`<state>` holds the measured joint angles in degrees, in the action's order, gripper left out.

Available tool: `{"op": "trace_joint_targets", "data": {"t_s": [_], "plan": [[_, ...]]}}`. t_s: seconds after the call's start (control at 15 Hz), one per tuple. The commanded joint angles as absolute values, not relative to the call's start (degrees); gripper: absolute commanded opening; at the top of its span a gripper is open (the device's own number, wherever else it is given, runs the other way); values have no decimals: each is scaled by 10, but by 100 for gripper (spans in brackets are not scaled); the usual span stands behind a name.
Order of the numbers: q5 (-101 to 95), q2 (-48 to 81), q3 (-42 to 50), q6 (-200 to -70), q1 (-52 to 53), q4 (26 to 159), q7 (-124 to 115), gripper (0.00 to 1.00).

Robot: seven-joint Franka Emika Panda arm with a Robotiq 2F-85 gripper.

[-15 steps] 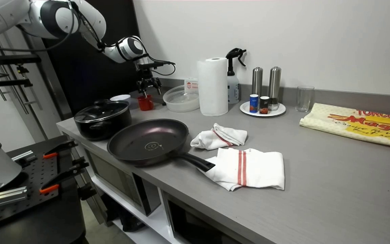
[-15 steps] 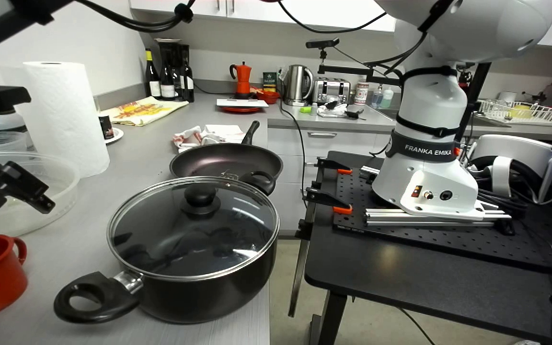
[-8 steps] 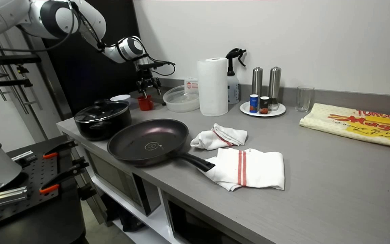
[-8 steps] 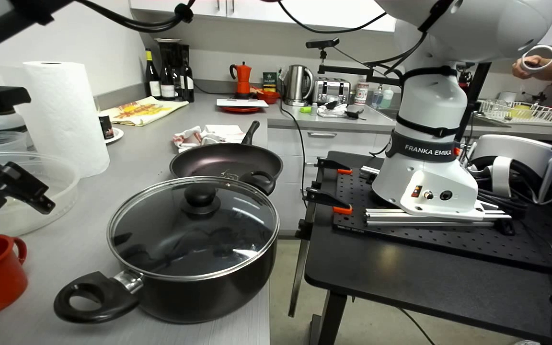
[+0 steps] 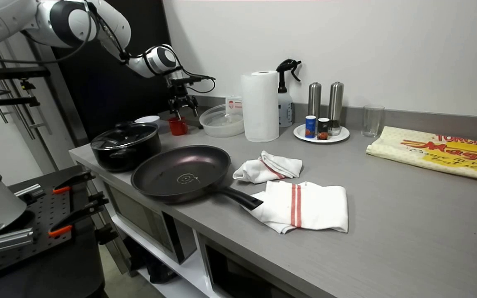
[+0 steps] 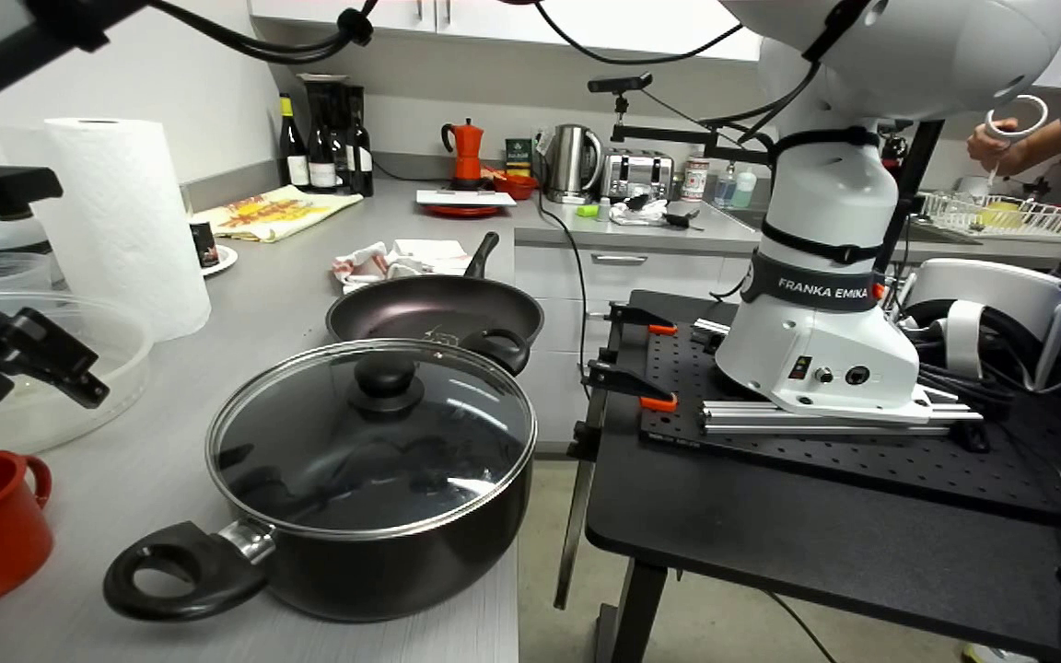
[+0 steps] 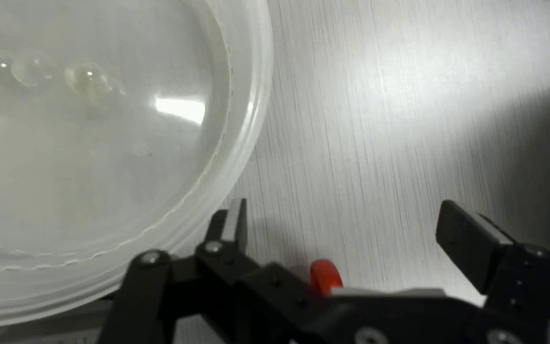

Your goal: Move the red cup to the right

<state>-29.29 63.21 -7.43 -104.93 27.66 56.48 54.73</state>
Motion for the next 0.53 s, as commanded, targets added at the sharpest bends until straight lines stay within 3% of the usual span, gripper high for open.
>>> {"op": "trace_joint_targets", "data": {"t_s": [0.0, 0.47], "plan": [[-288, 631, -85, -1066, 264, 573, 584, 100], [-285, 644, -102, -1081, 262, 573, 611, 100]]}}
